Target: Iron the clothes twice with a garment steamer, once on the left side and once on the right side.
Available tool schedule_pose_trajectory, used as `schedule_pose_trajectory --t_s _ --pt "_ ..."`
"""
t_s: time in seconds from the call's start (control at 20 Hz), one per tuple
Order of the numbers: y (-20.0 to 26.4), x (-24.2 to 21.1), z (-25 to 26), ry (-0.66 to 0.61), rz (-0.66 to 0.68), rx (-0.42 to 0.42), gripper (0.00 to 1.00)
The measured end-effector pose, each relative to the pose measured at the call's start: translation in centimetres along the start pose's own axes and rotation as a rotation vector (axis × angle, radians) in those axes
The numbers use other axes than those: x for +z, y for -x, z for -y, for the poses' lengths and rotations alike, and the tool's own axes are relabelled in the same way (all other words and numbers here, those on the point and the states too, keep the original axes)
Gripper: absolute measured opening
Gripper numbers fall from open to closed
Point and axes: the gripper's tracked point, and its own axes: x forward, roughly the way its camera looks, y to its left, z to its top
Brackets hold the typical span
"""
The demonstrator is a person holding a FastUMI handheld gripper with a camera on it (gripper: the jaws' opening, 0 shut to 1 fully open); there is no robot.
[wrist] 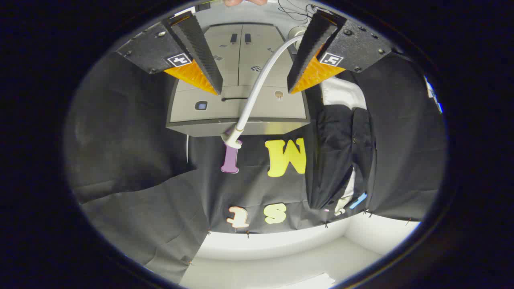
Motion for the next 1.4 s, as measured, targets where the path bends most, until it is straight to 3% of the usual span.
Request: schedule_pose_trajectory --t_s 0.6,1.4 --pt "0.9 0.4 -3.1 0.05 0.011 0.016 1.0" --pt "-0.4 0.4 -5.2 0.016 -0.024 -0.01 1.0"
